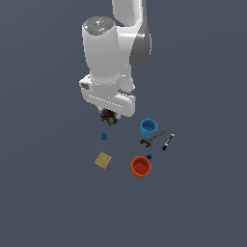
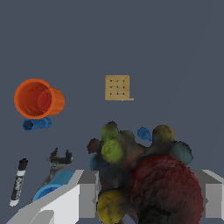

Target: Pick up a designated object from a clutter of objects.

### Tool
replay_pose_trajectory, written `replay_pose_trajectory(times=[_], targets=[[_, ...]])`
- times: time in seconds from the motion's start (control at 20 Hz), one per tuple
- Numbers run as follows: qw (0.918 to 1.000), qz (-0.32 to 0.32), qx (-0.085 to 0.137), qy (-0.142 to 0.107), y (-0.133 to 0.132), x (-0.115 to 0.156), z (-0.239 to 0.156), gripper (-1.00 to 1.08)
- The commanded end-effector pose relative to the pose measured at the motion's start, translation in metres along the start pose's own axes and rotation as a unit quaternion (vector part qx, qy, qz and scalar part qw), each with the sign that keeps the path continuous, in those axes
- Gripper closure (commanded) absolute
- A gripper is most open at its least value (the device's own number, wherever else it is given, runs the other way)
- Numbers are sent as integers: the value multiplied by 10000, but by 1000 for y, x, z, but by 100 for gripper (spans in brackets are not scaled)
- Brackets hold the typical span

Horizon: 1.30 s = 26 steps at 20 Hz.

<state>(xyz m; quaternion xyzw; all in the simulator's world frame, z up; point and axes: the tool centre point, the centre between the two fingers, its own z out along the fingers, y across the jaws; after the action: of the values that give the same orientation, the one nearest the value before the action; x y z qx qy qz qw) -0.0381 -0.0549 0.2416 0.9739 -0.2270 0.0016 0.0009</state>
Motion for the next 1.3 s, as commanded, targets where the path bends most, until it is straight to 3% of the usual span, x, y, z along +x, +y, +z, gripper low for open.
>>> replay_pose_trajectory(times=[0.0, 0.65, 1.25], targets=[[10000, 1, -5, 7, -9, -13, -26, 108], [10000, -3, -8, -5, -53, -70, -142, 108], [10000, -5, 4, -17, -72, -90, -189, 108]])
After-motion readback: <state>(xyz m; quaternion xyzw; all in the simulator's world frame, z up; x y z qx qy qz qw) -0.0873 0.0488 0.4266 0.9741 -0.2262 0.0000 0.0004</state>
